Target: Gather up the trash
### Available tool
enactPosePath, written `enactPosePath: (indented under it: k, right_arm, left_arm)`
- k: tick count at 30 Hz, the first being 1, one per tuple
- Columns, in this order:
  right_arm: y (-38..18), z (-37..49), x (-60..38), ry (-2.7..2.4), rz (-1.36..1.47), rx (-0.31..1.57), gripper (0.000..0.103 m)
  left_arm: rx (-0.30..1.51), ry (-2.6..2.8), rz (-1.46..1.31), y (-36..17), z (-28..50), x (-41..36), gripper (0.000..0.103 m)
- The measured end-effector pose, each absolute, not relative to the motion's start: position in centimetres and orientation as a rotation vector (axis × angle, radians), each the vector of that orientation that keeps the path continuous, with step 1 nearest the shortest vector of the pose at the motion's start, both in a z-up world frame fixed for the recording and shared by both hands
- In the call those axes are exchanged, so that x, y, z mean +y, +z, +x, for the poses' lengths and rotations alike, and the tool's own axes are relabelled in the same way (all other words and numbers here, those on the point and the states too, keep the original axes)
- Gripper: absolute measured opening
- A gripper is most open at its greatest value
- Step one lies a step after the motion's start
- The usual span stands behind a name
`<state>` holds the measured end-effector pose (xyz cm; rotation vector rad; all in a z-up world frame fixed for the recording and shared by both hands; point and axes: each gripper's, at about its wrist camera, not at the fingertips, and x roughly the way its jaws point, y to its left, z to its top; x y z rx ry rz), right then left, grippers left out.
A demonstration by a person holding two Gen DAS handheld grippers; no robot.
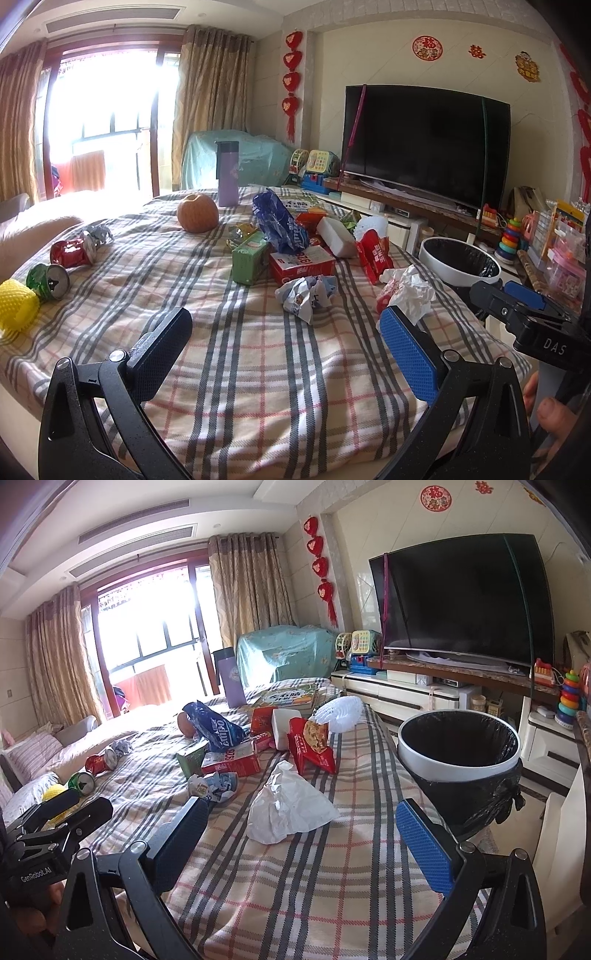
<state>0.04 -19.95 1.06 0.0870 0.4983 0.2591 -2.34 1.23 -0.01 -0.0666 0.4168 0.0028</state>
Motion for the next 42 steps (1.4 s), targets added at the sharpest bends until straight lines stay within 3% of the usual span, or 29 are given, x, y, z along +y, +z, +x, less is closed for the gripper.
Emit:
enactPosePath:
  k: [25, 32, 35, 37, 38, 41, 42]
  right_arm:
    - [-1.3, 5.5, -19.6, 0.32, 0.118, 0.674, 0.101]
    - [-2.4, 7.5, -18.6, 0.368, 0.108, 0.75, 0.091]
    - [-2.9, 8.2, -18.4, 0.378, 0.101, 0.778, 0.075]
    - [-3.3, 8.5, -18.3, 0.372, 0.101, 0.793, 0.055]
    - [-3.5, 8.6, -18.4, 0.373, 0.106, 0.801, 0.051]
    - [-3.8, 8.6, -18.7, 0.395, 0.132, 0.811, 0.028]
    - [-3.8, 8.5, -18.7, 0.4, 0.133, 0.808, 0.018]
  left_arm:
    - [0.608, -0.042, -0.094, -1.8, 4.8, 2.7, 0.102]
    - [0.685, -0.084, -0.086, -2.9, 8.1, 2.3, 0.086]
    - [0.715, -0.099, -0.09, -3.4, 9.5, 2.0, 0.08]
    - [0.733, -0.105, -0.087, -3.9, 10.2, 1.8, 0.071]
    - [0.742, -0.112, -0.084, -4.1, 10.6, 1.6, 0.067]
    - [0.773, -0.15, -0.099, -4.8, 11.4, 1.3, 0.036]
    - [0.786, -0.167, -0.112, -5.0, 11.6, 1.3, 0.022]
